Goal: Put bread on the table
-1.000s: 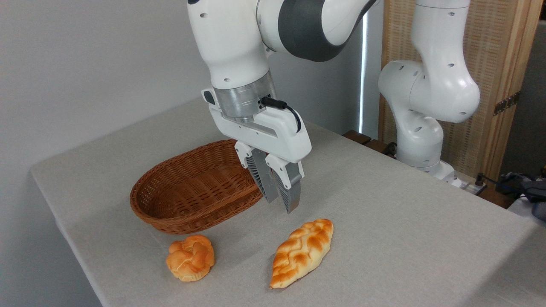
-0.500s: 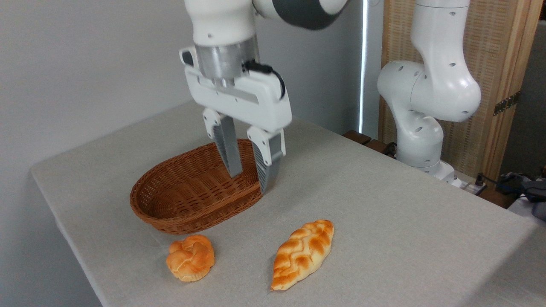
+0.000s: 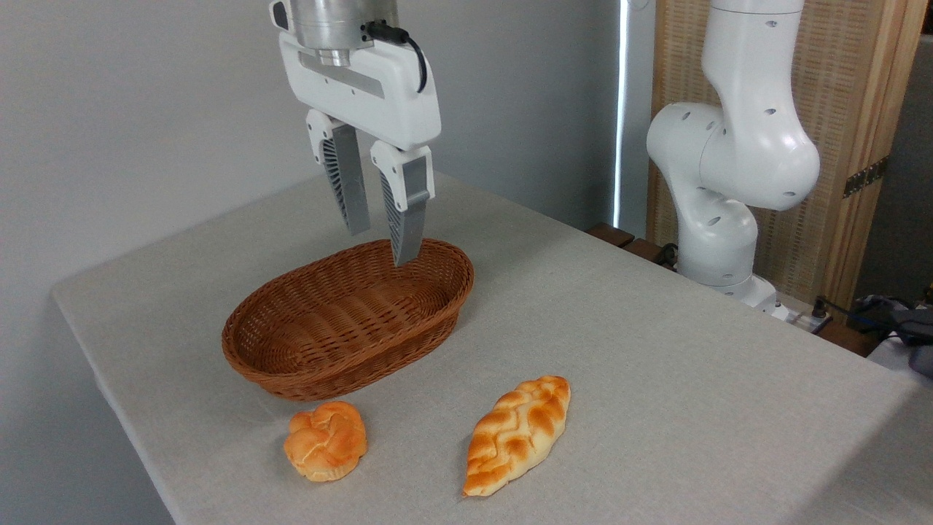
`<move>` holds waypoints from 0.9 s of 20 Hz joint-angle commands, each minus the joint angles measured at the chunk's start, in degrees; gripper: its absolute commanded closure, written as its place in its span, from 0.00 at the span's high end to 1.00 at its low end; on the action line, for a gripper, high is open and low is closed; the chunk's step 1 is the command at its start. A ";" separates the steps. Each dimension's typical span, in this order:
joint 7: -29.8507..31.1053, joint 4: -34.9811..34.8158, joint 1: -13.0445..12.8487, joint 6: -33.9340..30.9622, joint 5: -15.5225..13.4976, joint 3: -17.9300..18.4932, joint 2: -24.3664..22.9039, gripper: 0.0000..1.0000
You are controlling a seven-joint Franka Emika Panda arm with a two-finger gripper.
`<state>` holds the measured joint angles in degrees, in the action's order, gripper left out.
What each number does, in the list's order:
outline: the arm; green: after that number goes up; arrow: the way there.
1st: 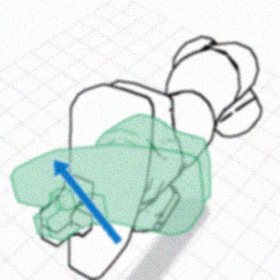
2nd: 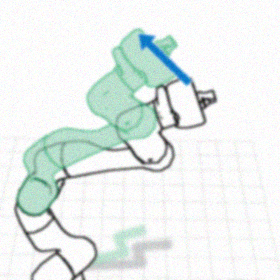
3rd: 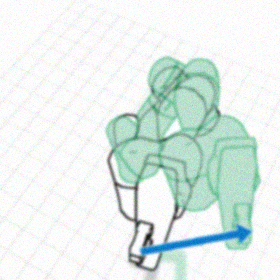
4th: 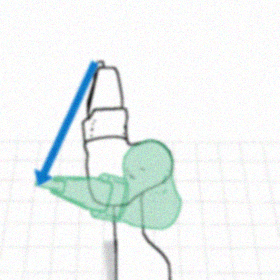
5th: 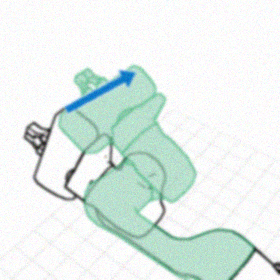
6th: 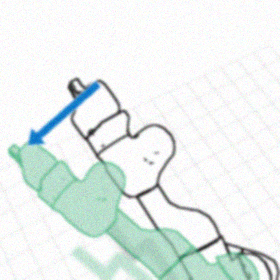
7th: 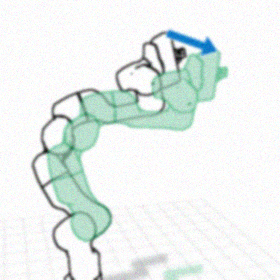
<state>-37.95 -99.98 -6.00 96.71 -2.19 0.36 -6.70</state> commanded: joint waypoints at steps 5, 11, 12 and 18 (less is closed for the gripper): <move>0.68 7.52 -0.15 -4.25 -0.71 0.52 4.76 1.00; 0.95 8.57 -0.15 -5.12 -2.20 0.61 4.76 1.00; 0.77 8.66 -0.15 -5.12 -2.21 0.61 4.76 1.00; 0.59 8.92 -0.15 -7.85 -1.77 0.78 4.67 1.00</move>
<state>-37.56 -92.54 -6.05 91.34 -3.14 0.53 -2.31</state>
